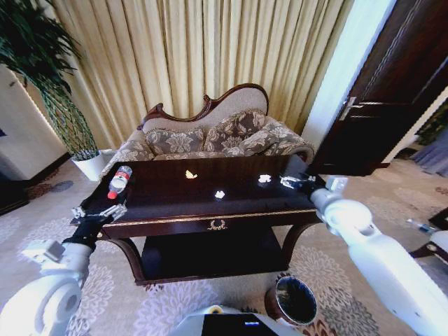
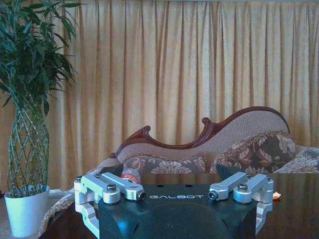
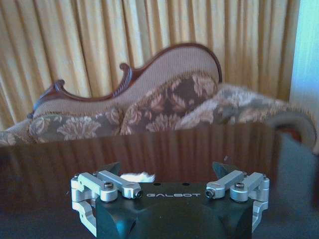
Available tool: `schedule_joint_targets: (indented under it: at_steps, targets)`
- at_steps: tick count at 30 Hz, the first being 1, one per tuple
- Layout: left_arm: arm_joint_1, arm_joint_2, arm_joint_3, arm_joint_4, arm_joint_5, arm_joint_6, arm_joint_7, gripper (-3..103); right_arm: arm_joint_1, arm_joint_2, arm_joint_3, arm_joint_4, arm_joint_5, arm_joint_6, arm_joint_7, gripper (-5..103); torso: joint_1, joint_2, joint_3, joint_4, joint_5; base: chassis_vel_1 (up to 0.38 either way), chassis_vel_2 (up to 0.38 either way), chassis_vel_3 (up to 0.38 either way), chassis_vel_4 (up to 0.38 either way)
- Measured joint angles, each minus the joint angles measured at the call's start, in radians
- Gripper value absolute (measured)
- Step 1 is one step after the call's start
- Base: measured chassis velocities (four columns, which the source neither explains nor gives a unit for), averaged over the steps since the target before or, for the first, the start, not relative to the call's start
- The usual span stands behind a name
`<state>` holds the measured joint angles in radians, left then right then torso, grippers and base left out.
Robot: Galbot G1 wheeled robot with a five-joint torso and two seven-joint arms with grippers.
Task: Move to the front of the table and place the trash on the table into the trash bin.
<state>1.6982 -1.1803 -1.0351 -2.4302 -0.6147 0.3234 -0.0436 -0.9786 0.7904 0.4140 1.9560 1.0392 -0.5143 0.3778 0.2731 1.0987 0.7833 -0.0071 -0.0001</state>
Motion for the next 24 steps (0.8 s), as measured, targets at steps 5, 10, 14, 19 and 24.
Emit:
schedule_joint_targets:
  at_steps: [5,10,14,19,24]
  targets:
    - [0.001,0.0,0.006,0.0,0.0,0.001,-0.002,100,0.042,0.058,-0.074,-0.024,-0.007,-0.018,0.049,100,0.0,0.0,0.0,0.0001,0.0,0.0,0.0,0.0,0.0]
    - [0.005,0.0,0.005,-0.003,0.0,0.002,-0.003,100,0.065,0.1,-0.114,-0.047,-0.037,-0.022,0.058,100,0.0,0.0,0.0,0.0002,0.0,0.0,0.0,0.0,0.0]
    - [0.005,0.0,0.005,-0.006,0.0,0.002,-0.003,100,0.086,0.113,-0.126,-0.083,-0.065,-0.019,0.058,100,0.0,0.0,0.0,0.0,0.0,0.0,0.0,0.0,0.0]
    - [0.003,-0.002,0.005,-0.006,0.0,0.002,-0.003,100,0.098,0.112,-0.127,-0.098,-0.067,-0.017,0.058,100,0.0,0.0,0.0,0.0,0.0,0.0,0.0,0.0,0.0]
    - [0.001,-0.003,0.005,-0.007,0.0,0.002,-0.003,100,0.102,0.109,-0.13,-0.102,-0.067,-0.014,0.048,100,0.0,0.0,0.0,0.0,0.0,0.0,0.0,0.0,0.0]
